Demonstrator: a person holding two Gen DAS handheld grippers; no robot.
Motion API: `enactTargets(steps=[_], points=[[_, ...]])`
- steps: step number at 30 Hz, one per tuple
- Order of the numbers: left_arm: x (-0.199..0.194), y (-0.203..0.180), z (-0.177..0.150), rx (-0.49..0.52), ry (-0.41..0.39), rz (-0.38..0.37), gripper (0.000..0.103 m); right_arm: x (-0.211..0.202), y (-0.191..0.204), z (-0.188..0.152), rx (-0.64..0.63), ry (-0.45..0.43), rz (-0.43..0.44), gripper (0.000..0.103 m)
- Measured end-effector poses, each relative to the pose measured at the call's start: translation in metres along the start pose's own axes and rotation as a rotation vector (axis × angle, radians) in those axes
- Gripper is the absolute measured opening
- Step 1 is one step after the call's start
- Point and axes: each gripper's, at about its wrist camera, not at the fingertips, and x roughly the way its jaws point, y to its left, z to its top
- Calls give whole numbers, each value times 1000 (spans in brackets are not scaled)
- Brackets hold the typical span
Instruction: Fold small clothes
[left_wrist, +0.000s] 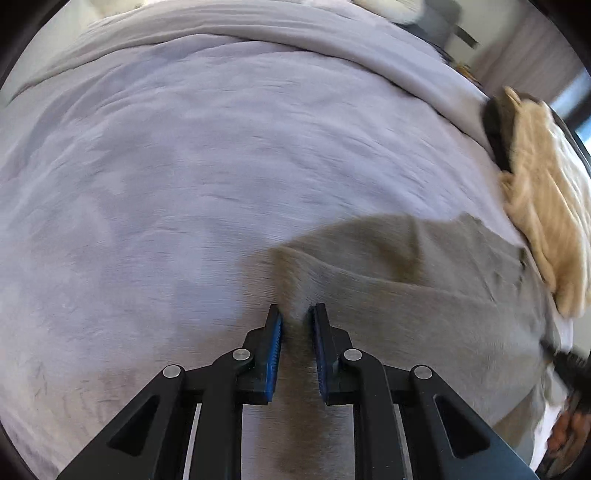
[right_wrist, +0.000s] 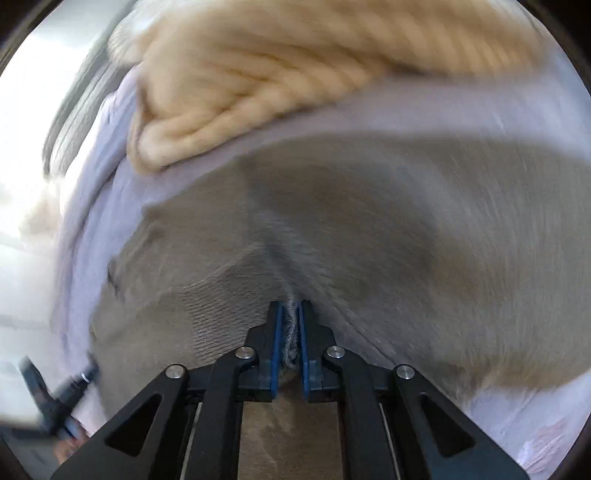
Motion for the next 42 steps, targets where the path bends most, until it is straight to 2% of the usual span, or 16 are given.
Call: enactTargets(steps=[1, 4, 5, 11, 14, 15, 16, 17, 19, 21, 22, 25, 29, 33, 38, 42], points=[[-5, 6, -1, -28, -12, 2, 19, -4, -3, -3, 32, -12, 20, 20], [-20, 11, -5, -14, -28, 49, 19, -19, 12, -22, 48, -15, 67, 72], [-26, 10, -8, 13, -33, 82, 19, -23, 21, -30, 41, -14, 104, 75], [-56, 14, -36, 66, -36, 136, 19, 27, 137, -119, -91, 291, 424, 75], [-66, 25, -53, 32, -24, 127, 21, 75, 194, -167, -94, 430, 502, 75], [-69, 31, -59, 20, -15, 131, 33, 88, 206, -177, -82, 450, 511, 75], [-71, 35, -65, 8, -11, 141, 79, 101, 218, -185, -63, 466, 522, 75], [-74, 38, -70, -12, -18, 159, 103, 113, 230, -193, -43, 475, 533, 74], [-87, 44, -80, -16, -60, 167, 103, 128, 243, -201, -30, 464, 518, 71], [-93, 51, -85, -19, -55, 179, 103, 132, 250, -201, -24, 450, 516, 34], [-95, 56, -88, -33, -48, 185, 103, 137, 256, -200, -18, 466, 524, 7], [-99, 72, -88, -87, -35, 180, 103, 130, 260, -204, -53, 457, 528, 7], [-90, 97, -89, -201, 25, 120, 103, 152, 270, -214, -151, 485, 415, 7], [-85, 79, -92, -117, 13, 194, 103, 152, 274, -212, -169, 516, 404, 9], [-79, 45, -89, -18, -3, 189, 103, 117, 264, -207, -234, 536, 411, 45], [-74, 15, -80, 24, -13, 148, 103, 67, 225, -182, -251, 378, 346, 50]])
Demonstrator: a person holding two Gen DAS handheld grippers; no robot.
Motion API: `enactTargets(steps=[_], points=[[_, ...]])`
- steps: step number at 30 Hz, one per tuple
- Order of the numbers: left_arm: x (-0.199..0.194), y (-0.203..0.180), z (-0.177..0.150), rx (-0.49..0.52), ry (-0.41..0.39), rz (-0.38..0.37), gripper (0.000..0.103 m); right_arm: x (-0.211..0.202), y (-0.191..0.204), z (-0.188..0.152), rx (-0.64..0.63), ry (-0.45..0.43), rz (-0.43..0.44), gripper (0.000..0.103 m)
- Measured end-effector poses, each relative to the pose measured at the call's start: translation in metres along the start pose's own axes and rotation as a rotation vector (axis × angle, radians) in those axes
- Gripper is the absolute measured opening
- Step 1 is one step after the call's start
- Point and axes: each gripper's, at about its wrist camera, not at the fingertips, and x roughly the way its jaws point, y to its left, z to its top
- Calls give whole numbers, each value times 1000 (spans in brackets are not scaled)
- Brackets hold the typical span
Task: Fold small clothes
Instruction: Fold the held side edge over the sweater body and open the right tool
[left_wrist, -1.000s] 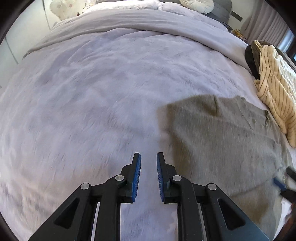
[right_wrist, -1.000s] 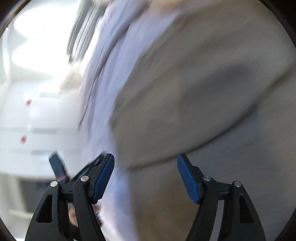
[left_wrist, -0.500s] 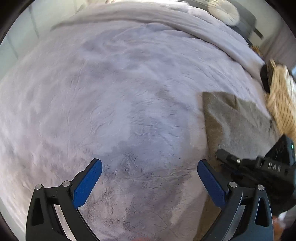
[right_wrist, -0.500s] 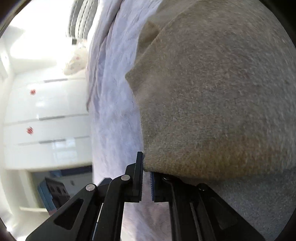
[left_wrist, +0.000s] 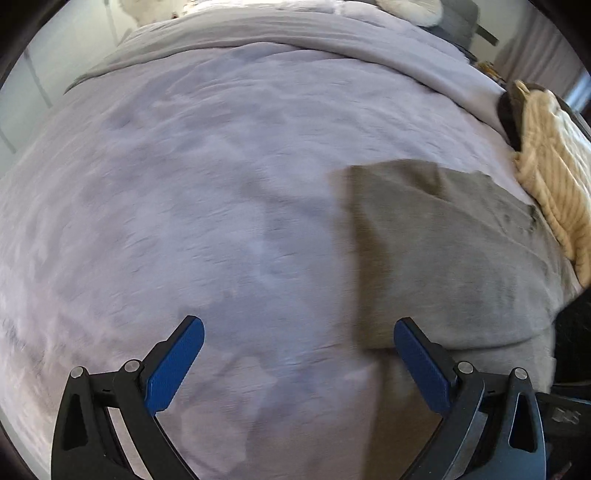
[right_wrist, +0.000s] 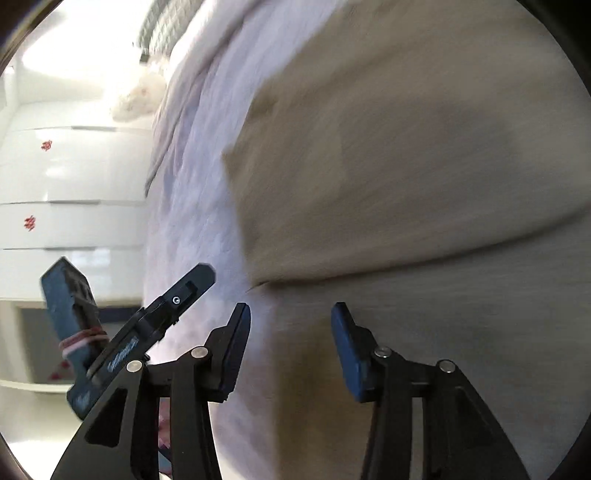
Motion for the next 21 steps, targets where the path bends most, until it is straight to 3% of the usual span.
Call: enactTargets(steps=[5, 8, 9, 11, 13, 17, 21], points=[[3, -44, 3, 83, -5, -21, 103, -113, -73, 24, 123, -305, -181, 49], [8, -68, 2, 118, 6, -28, 103, -145, -106, 47, 174, -384, -255, 38], [9, -77, 1, 128, 11, -29, 103, -145, -115, 55, 183, -380, -283, 34], [14, -90, -2, 145, 26, -23, 103, -142, -139, 65, 230, -331, -339, 2], [20, -107, -8, 174, 57, 4, 103, -141, -148, 63, 267, -331, -299, 0], [25, -130, -18, 219, 85, 17, 103, -149, -148, 48, 300, -329, -307, 4], [26, -154, -29, 270, 108, 24, 103, -176, -169, 22, 362, -336, -180, 7]])
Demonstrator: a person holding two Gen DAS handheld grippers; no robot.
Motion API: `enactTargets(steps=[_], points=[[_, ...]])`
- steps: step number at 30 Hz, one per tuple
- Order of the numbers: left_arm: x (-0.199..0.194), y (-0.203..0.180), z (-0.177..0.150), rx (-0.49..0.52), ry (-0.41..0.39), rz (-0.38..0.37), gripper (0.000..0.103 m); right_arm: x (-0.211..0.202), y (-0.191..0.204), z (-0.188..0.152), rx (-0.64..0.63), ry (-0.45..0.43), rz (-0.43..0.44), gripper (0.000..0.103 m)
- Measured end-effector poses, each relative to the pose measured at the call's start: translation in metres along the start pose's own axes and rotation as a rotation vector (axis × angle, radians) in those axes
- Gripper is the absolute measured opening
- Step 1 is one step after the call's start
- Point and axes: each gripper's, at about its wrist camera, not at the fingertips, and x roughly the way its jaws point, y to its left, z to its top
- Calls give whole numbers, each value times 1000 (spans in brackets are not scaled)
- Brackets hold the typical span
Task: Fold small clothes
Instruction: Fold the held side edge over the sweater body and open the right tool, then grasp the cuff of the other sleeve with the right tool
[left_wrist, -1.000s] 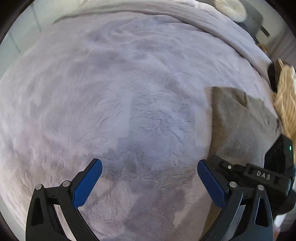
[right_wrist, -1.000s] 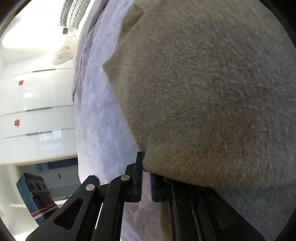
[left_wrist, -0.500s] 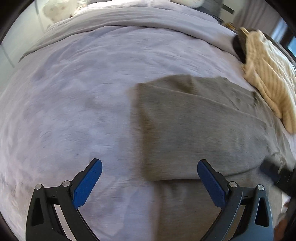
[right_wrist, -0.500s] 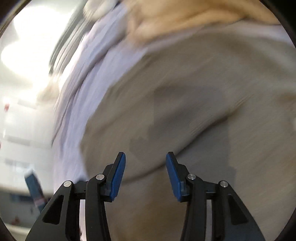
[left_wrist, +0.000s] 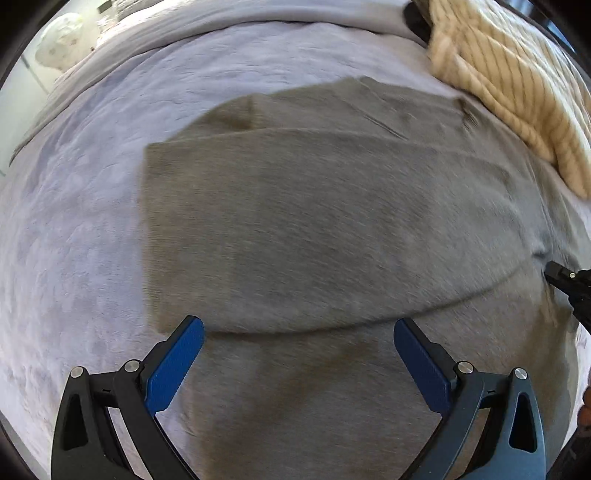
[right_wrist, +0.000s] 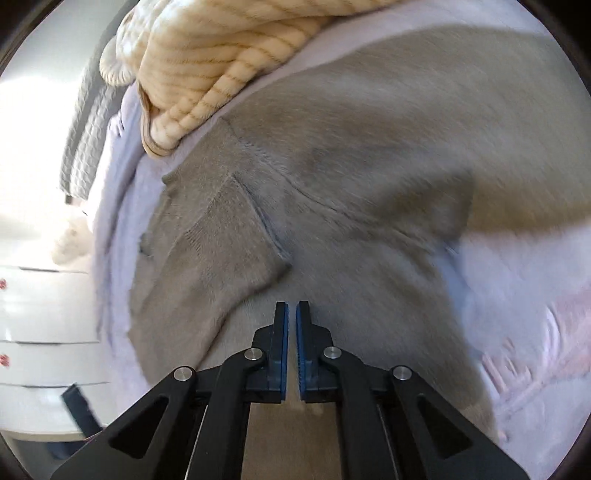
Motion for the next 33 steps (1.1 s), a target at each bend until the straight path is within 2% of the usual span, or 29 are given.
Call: enactTargets(steps=[1, 2, 3, 4, 5, 11, 12, 16, 21, 24, 33], points=[[-1, -5, -1, 11, 1, 3, 103, -6, -4, 0, 9, 2, 13, 14], [-2, -11, -1, 24, 2, 5, 103, -13, -8, -3, 19, -1, 25, 28], [-3, -19, -2, 40, 5, 5, 103, -19, -29, -3, 23, -4, 33, 36], [-3, -24, -2, 51, 6, 5, 103, -24, -33, -3, 31, -15, 36, 48], [-4, -28, -3, 57, 8, 4, 103, -26, -35, -3, 36, -26, 34, 53], [-1, -61, -3, 103, 26, -13, 103, -49, -59, 0, 77, -57, 38, 56], [-1, -66, -3, 115, 28, -15, 103, -57, -73, 0, 78, -59, 41, 57], [-3, -90, -7, 153, 32, -17, 103, -69, -92, -3, 107, -70, 44, 68], [-2, -111, -7, 180, 40, -15, 103, -77, -114, 0, 167, -72, 119, 68], [-1, -122, -7, 190, 43, -11, 103, -85, -124, 7, 178, -91, 124, 68], [-12, -163, -10, 212, 27, -40, 103, -137, -177, 34, 295, -242, 60, 68]])
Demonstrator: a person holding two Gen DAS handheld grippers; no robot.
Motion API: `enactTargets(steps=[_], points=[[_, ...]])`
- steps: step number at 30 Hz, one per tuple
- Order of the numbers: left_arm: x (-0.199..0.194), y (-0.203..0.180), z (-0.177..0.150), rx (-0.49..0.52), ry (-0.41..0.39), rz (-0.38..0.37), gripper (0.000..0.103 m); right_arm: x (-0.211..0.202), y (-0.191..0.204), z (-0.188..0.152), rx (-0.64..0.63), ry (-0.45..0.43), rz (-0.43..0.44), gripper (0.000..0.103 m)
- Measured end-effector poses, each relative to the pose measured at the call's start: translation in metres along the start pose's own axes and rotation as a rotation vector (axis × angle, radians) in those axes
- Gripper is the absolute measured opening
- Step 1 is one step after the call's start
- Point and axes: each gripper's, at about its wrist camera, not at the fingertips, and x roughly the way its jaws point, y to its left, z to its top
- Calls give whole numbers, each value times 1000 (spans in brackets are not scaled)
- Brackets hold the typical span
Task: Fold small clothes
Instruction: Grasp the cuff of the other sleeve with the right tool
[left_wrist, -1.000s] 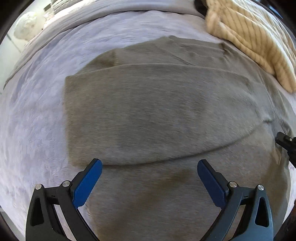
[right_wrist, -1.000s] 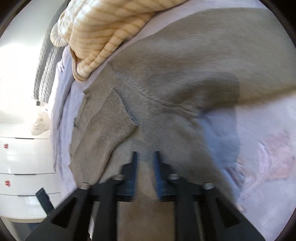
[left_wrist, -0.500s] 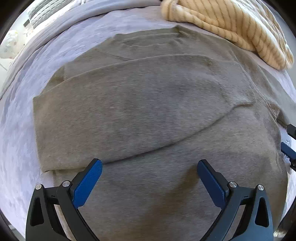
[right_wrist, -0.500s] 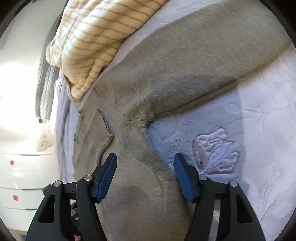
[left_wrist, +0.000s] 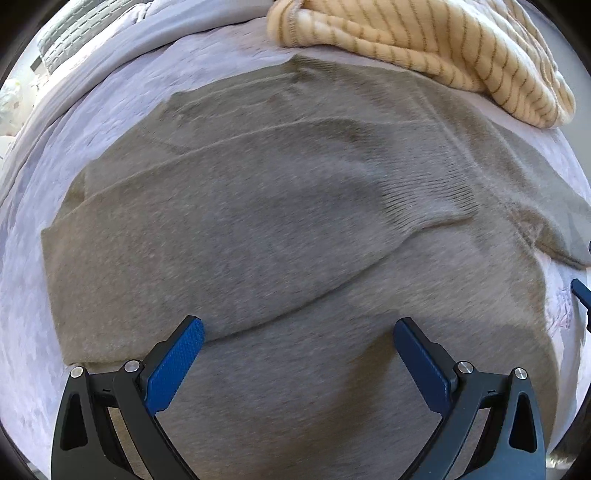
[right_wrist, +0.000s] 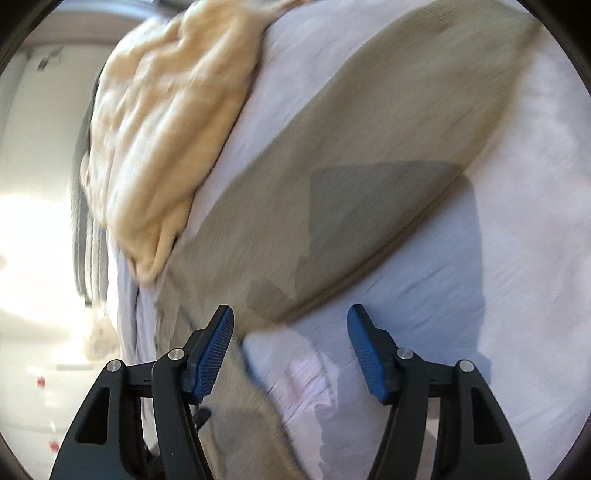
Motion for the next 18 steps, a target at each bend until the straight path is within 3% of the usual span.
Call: enactTargets(steps=[4, 9, 18], points=[[-3, -19, 5, 14, -6, -16, 103, -19, -25, 23, 74, -85, -50, 68], [-7, -45, 13, 23, -8, -29, 103, -31, -50, 48, 159, -148, -37, 68], [-7, -70, 20, 26, -11, -34, 103, -24, -47, 74, 165, -182, 1, 68]])
